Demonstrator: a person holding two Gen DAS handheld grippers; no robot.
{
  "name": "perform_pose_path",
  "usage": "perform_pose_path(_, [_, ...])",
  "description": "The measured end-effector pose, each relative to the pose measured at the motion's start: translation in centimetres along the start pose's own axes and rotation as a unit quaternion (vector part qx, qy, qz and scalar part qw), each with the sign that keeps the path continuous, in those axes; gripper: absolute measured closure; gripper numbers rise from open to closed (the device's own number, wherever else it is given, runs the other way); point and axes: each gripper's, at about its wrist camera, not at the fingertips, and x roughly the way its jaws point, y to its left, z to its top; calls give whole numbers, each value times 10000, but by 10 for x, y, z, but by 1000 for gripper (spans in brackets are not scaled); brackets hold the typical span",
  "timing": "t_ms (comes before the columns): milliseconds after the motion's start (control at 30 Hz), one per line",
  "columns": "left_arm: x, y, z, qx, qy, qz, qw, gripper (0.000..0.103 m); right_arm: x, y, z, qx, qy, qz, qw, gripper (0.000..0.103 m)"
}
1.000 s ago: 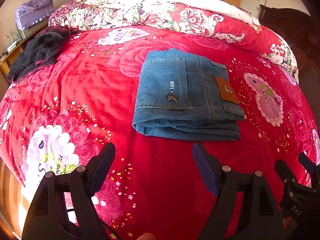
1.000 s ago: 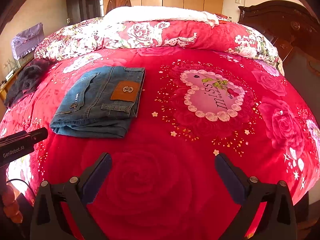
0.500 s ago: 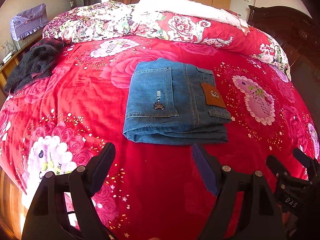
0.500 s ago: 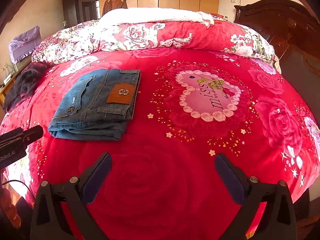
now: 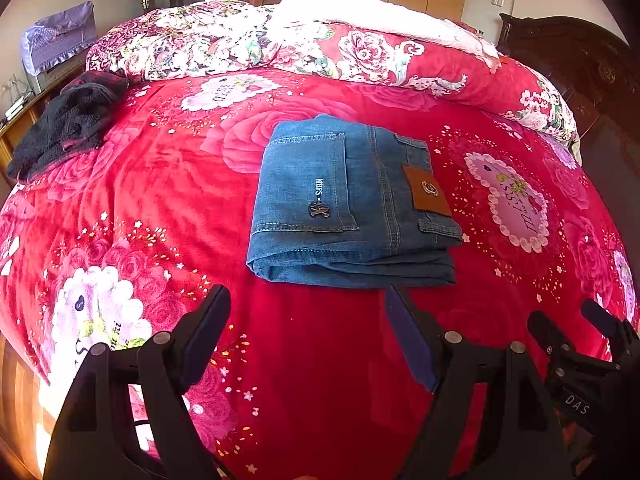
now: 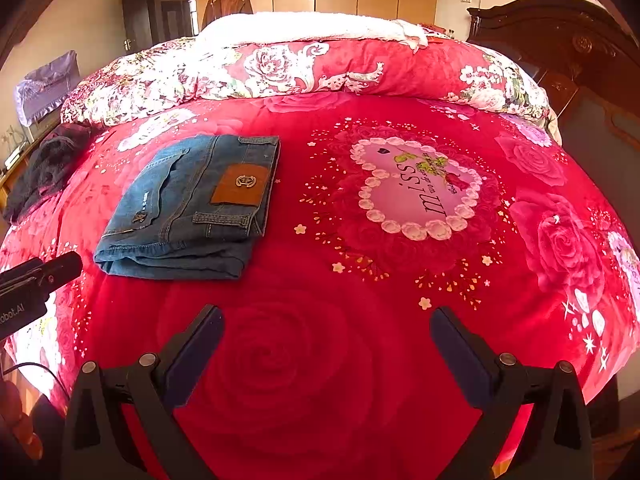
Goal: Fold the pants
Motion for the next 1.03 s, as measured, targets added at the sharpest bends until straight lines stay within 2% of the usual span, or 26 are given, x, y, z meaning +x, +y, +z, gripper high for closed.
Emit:
perform_pose_path(667, [4, -5, -1, 16, 189, -225, 9996, 23, 4, 0, 2, -23, 88, -6, 10000, 0])
perform_pose_path(800, [3, -7, 0, 88, 152, -148, 9997, 21, 5, -1, 2, -15, 99, -23, 9999, 0])
perform_pose_path(1033, [11, -4, 0, -9, 339, -87, 9994, 21, 7, -4, 4, 19, 126, -31, 9999, 0])
